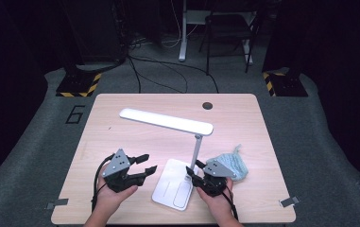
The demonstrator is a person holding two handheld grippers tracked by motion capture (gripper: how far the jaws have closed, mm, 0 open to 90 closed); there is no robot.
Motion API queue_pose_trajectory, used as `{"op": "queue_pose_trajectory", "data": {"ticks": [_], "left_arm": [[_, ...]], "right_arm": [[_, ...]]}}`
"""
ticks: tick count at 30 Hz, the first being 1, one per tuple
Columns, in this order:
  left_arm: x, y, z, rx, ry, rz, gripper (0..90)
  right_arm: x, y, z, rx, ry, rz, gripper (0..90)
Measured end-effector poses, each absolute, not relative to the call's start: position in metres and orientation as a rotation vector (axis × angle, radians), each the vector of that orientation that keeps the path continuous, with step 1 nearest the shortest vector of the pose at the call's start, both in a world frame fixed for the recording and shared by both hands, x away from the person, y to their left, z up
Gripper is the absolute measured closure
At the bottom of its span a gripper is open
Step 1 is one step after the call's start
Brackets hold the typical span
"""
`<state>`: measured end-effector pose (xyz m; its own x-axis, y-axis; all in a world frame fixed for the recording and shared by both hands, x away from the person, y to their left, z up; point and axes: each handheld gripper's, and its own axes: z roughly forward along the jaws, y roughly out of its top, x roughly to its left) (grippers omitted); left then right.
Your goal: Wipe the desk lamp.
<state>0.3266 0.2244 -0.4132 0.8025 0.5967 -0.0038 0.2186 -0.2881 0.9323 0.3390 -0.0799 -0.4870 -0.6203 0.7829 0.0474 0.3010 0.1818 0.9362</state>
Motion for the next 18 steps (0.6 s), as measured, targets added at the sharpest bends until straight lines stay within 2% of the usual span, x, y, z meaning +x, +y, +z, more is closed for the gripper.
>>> {"op": "queue_pose_trajectory", "data": {"ticks": [13,18], "left_arm": [[0.322,0.217,-0.418,1.890,0.615,0.406,48.6],[0.317,0.215,-0.423,1.913,0.610,0.422,48.5]], "right_arm": [[0.346,-0.079,-0.487,1.041,2.045,1.480,56.7],[0.353,-0.073,-0.488,1.040,2.089,1.540,64.4]]}}
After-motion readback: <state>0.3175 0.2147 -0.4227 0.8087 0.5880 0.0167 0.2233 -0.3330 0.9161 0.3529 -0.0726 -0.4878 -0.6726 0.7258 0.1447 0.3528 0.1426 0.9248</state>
